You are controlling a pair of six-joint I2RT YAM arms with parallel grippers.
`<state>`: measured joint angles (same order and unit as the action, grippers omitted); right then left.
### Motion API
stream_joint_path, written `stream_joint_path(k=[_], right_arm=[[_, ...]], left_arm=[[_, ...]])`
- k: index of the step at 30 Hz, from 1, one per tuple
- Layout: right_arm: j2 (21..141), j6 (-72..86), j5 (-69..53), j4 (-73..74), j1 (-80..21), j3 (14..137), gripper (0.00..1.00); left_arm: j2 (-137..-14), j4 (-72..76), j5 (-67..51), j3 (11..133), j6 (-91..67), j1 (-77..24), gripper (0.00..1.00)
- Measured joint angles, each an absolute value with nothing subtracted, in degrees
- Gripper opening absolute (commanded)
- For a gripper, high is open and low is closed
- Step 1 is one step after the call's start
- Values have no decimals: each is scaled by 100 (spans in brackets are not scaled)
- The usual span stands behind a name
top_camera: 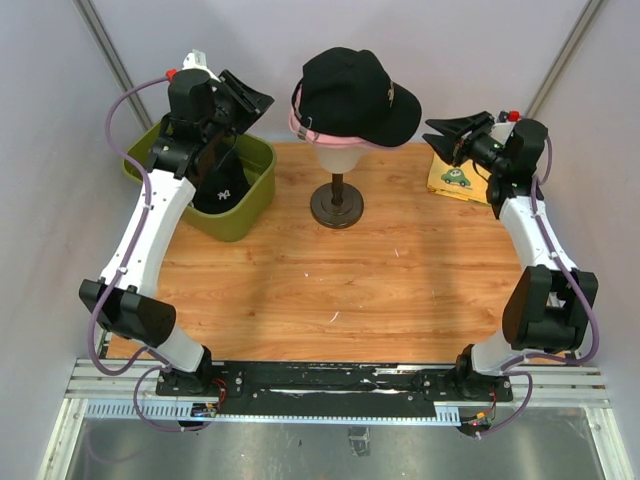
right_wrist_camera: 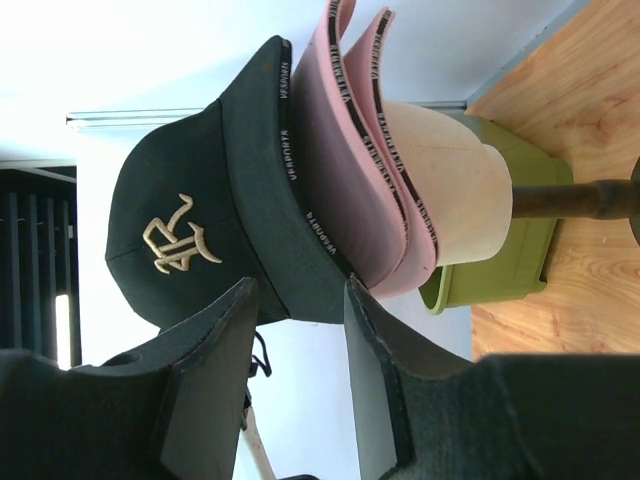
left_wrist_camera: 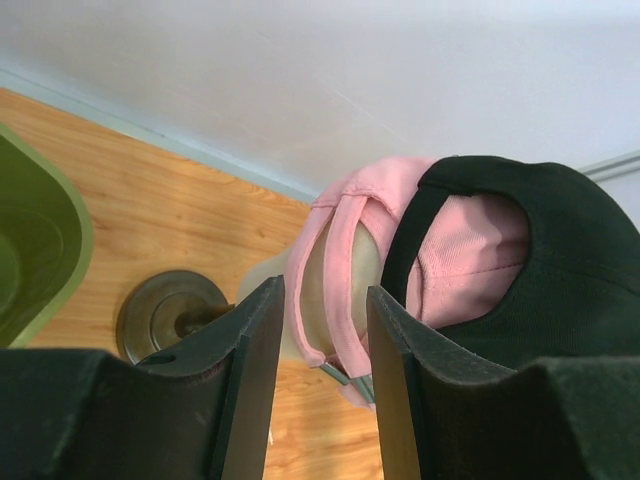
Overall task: Stack the hats
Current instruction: Stack the hat on the hat, then pick up the hat from the bin.
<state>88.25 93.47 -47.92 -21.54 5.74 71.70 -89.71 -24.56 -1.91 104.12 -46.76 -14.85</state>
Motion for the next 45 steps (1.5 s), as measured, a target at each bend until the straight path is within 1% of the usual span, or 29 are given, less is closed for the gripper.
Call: stream_joint_path(k=[10,13,17,23,29,35,45], right_arm=[[8641,8952,-4681,-1844,604,7181,42],[8580,8748,-4628,-1586,604,7234,43],[8442,8499,-4593,-1380,604,7282,43],[8285,8219,-4584,-1194,604,7282,43],[8276,8005,-4528,-1072,604,7382,43],[8276,7843,-4471,-969,604,7736,43],[8407,7662,-4405,-821,602,8014,44]], left_arm=[[-8501,-2432,189,9944,-4670,-1479,45],[-8423,-2434,250,9942,-4630,-1461,50],[-8276,-2237,200,9813,-4578,-1420,52],[-8283,-1365,-460,9435,-4685,-1221,52],[-8726,-349,-1315,9413,-4956,-1109,51],[-9338,-145,-1804,9985,-4936,-1107,50],[-9502,-150,-2069,10191,-4668,-1120,50]])
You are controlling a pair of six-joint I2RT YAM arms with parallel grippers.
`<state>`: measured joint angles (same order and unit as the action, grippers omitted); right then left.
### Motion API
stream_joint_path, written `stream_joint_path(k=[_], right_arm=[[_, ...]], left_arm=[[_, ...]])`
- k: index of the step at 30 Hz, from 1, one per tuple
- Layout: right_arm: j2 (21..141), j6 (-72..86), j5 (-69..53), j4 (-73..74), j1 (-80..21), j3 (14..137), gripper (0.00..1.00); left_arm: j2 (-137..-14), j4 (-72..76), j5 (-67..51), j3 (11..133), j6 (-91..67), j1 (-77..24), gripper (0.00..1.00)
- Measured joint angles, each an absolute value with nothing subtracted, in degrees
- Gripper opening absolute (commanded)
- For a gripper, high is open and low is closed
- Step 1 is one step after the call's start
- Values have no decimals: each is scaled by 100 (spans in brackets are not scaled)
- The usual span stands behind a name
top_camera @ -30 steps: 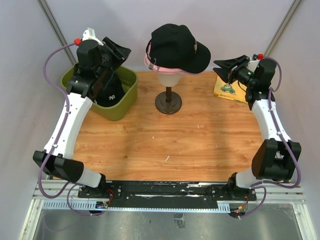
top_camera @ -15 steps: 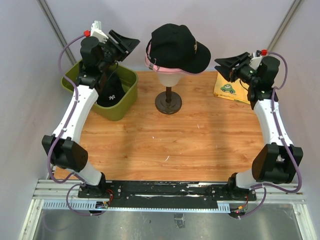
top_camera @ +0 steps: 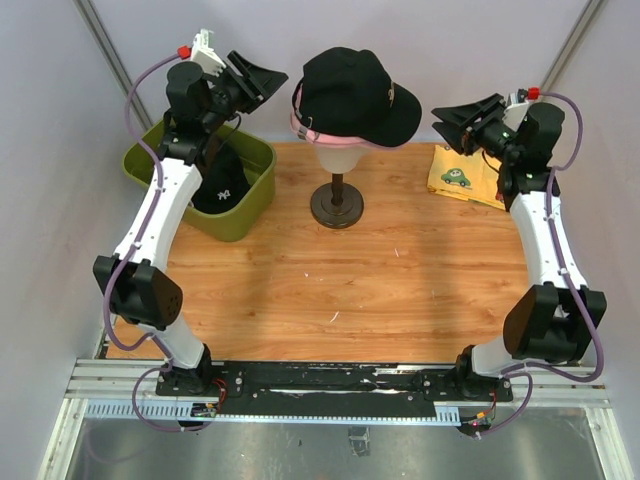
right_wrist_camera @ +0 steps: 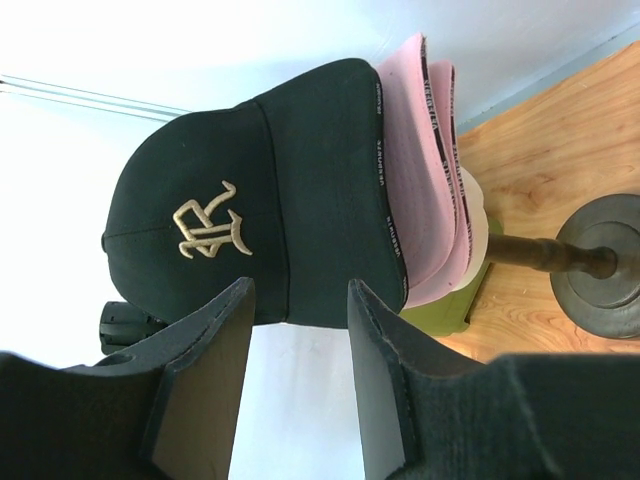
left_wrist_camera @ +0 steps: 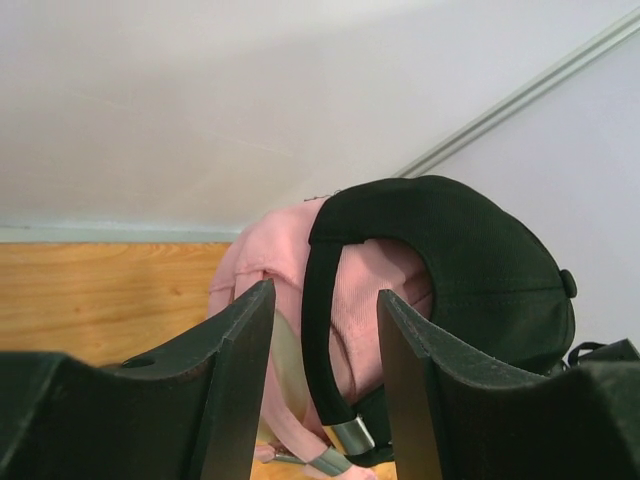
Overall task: Stack the hats
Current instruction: Pick up the hat from the bin.
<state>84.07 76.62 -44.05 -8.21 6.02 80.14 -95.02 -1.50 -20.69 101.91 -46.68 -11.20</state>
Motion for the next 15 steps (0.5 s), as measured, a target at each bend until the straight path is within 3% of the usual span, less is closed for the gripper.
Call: stream_joint_path(k=[15], right_arm=[[8621,7634,-4335,-832,600,8106,44]], left_arm=[[-10079,-989,-1887,11209,-3935,-1485,49]])
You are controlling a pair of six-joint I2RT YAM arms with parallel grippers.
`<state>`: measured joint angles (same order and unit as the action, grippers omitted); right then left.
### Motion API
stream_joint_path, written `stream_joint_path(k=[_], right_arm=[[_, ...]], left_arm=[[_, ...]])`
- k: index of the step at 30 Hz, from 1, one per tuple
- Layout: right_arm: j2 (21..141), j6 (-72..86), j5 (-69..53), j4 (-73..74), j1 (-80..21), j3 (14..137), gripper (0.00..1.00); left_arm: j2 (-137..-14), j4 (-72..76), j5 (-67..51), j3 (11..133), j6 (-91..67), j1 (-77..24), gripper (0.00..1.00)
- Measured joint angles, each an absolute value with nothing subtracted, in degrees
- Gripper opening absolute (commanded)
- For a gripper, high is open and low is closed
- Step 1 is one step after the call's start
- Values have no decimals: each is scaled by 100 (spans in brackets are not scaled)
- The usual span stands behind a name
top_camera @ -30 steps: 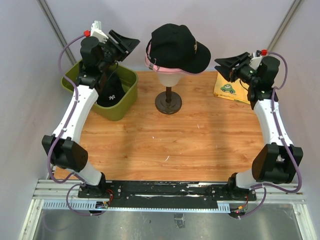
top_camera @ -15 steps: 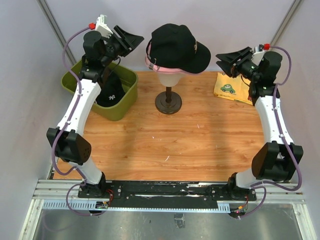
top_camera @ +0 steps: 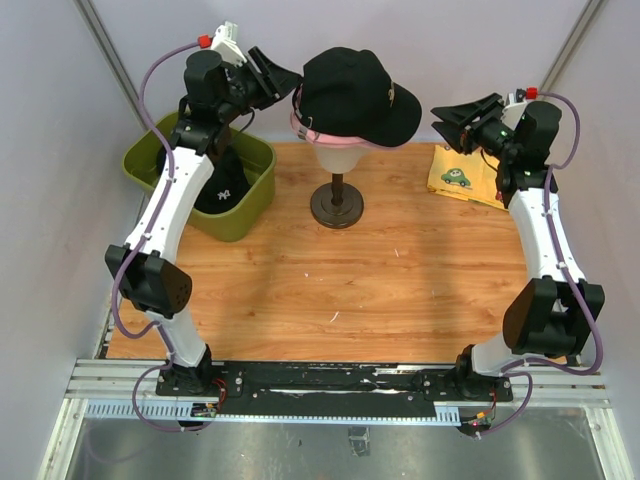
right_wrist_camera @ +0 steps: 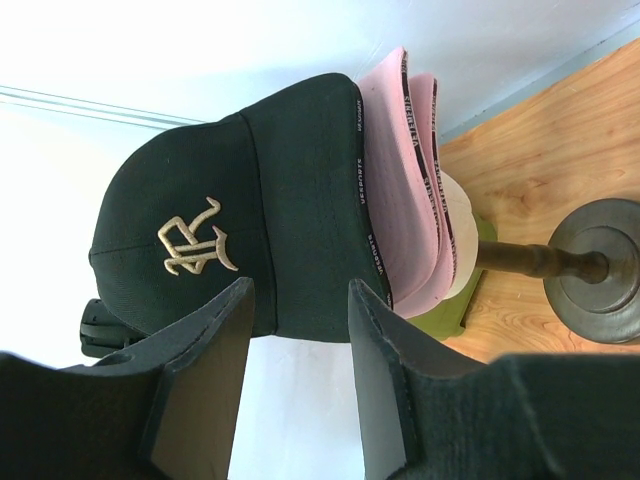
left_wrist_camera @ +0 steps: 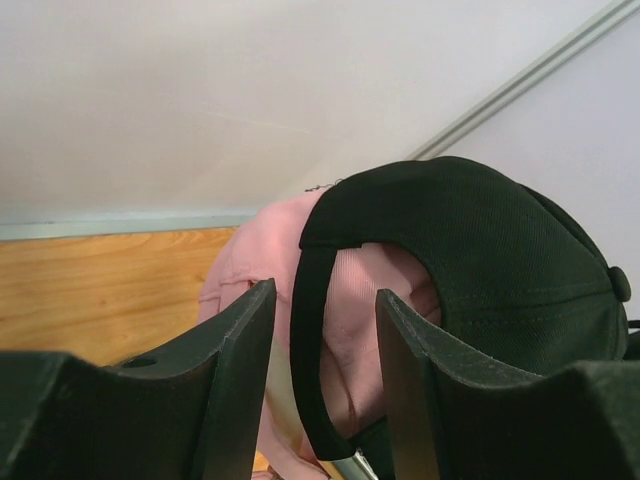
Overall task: Stack the hats
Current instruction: Pick up the hat from the bin.
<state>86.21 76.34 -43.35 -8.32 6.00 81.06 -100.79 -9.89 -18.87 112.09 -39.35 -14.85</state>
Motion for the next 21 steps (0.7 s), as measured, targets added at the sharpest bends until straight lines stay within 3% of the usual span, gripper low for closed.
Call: stream_joint_path(k=[21], right_arm=[[8630,7376,-4298,-862,600,8106,44]], left_arm=[[-10175,-1610,-1500,11570,-3511,-1590,48]])
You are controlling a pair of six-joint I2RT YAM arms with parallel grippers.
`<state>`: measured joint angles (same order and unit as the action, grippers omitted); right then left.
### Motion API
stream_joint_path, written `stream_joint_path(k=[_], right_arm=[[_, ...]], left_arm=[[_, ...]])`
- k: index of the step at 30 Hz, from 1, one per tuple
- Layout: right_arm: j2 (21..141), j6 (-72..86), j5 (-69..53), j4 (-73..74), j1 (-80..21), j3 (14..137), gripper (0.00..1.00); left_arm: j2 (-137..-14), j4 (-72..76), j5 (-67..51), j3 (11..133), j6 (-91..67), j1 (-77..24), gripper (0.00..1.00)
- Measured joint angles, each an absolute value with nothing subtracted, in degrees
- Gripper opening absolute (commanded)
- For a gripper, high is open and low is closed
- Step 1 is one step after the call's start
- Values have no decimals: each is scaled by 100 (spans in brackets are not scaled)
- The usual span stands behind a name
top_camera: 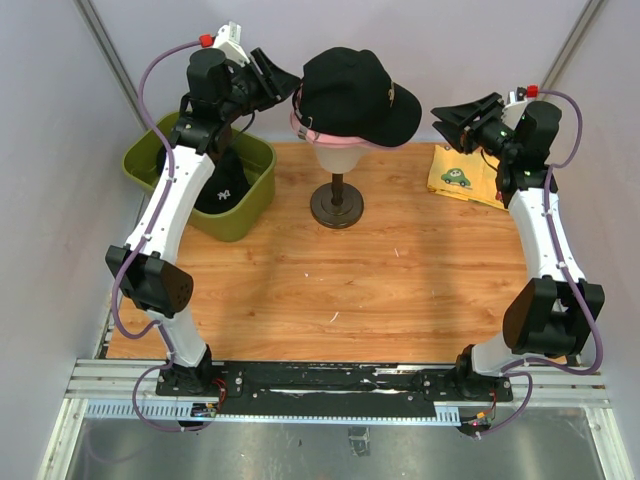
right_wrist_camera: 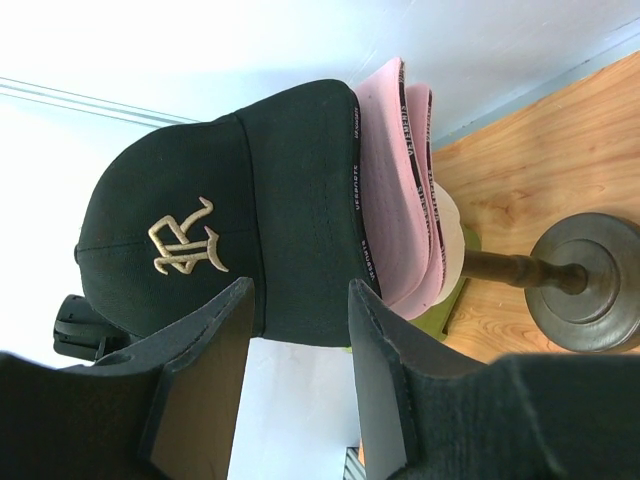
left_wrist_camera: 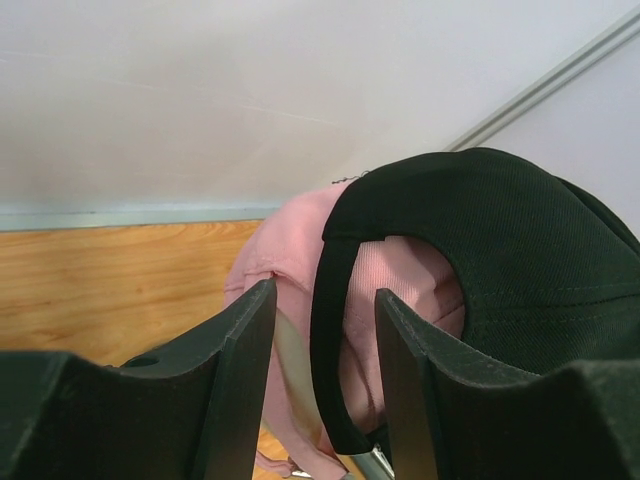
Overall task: Stack the hats
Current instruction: Pick up the hat from the bin.
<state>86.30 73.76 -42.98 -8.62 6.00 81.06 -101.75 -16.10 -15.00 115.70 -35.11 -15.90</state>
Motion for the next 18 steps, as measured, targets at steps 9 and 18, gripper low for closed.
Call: stream_joint_path(k=[9,18], right_arm=[[8628,7319,-4224,-864,582,8106,44],[8628,7317,-4176,-864,576,8108,44]], left_arm=[[-10175,-1645,-1474,11572,-3468,-1592,48],[-10175,-1743,-1372,11636,-3336,-1594,47]])
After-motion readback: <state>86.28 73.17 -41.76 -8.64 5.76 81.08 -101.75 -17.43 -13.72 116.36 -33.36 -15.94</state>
